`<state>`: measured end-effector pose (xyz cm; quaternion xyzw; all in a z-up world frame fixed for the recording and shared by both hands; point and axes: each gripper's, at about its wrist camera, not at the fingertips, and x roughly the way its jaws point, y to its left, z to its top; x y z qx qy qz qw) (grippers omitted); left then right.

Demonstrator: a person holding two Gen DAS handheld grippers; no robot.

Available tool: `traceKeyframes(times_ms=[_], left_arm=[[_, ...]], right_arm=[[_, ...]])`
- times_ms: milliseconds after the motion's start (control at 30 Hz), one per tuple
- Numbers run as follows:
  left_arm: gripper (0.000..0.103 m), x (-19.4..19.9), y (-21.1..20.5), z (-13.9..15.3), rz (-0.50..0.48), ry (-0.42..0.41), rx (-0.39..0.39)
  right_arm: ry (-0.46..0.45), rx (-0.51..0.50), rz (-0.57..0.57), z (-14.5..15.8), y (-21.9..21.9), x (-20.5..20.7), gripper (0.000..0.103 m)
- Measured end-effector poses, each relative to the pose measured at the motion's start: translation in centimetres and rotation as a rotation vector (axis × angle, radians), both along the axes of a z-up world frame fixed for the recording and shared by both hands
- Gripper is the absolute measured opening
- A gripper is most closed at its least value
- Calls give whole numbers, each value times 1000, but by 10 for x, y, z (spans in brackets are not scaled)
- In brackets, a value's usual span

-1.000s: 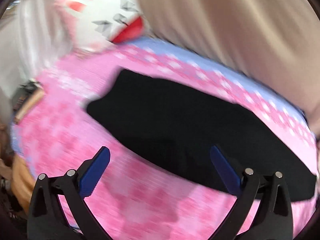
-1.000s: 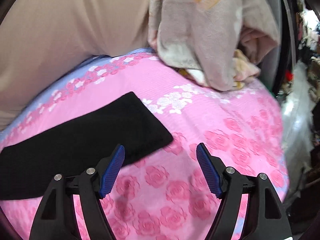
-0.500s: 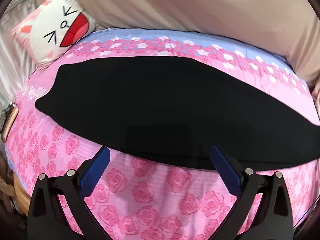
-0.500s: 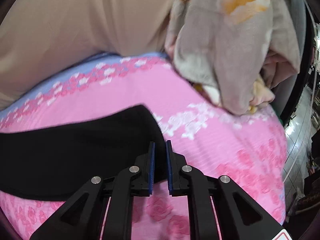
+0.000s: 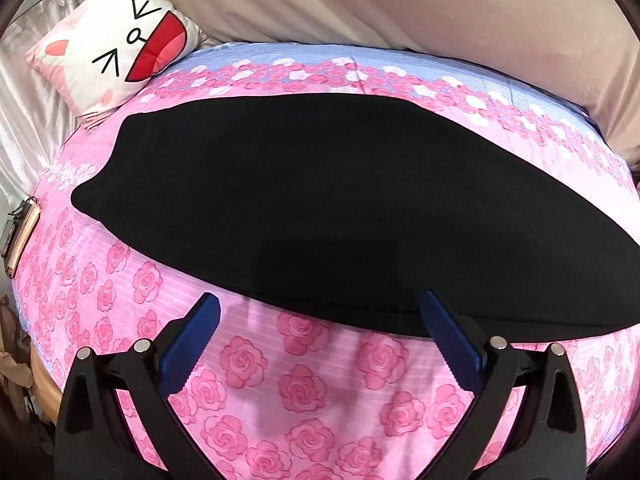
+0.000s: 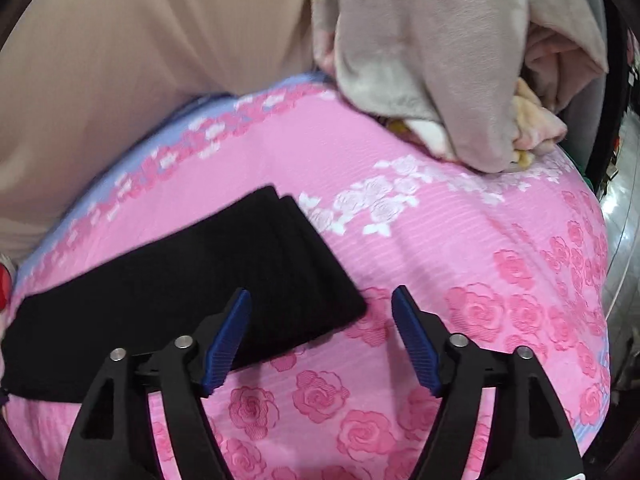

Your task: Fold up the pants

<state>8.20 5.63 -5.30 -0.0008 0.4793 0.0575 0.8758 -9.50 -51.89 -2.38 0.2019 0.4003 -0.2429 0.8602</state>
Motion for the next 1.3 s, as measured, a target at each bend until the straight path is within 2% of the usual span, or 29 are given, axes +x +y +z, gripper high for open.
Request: traceKeyframes(times_ms=[33,100,133,167,200,300,433,567,633,767,833,900,967,1033,1100,1167,1233,1300], left_arm=[[98,-2,4,1,5,-5,-1],[98,-5,14,2,18,-12,5],[98,-6,20,3,28,-15,6],[98,-7,27,3,41,-18,4],[98,-7,38,3,64,-18,0],[98,-7,70,2,120,-25,-25],[98,-10,111,2,186,-39,-68],[98,-15,144,1,215,-48,-90],[98,-19,165,2,234,-58,-97],[98,-26,206,1,272,-65,-122],[98,-28,225,0,295,-65,-149],[98,-28,246,-1,315,-70,-197],[98,-26,262,-1,339,-76,-240],[98,-19,281,-3,386,-85,-306],[98,-7,291,-7,408,-82,-370],[98,9,295,-14,423,-61,-422],[98,28,297,-24,431,-43,-490],[97,43,295,-23,455,-69,-466]], right_arm=[[13,4,-1,-6,2,5,71],[19,32,8,-16,8,11,51],[34,-12,-12,-15,13,14,41],[17,6,12,-11,18,16,18],[-18,45,25,-8,20,16,18],[-83,-5,87,26,58,28,18],[-162,-34,308,69,154,66,18],[-171,-31,544,74,266,112,19],[-152,-31,655,64,331,139,19],[-75,-13,814,27,422,183,20],[-2,-56,875,-1,467,193,27],[47,-132,892,-23,494,199,41],[39,-205,869,-26,505,191,46],[4,-192,864,-12,503,179,51],[-41,-170,845,5,491,163,60],[-69,-194,800,20,475,144,68],[-78,-215,750,30,454,125,70],[-68,-244,685,33,430,111,71]])
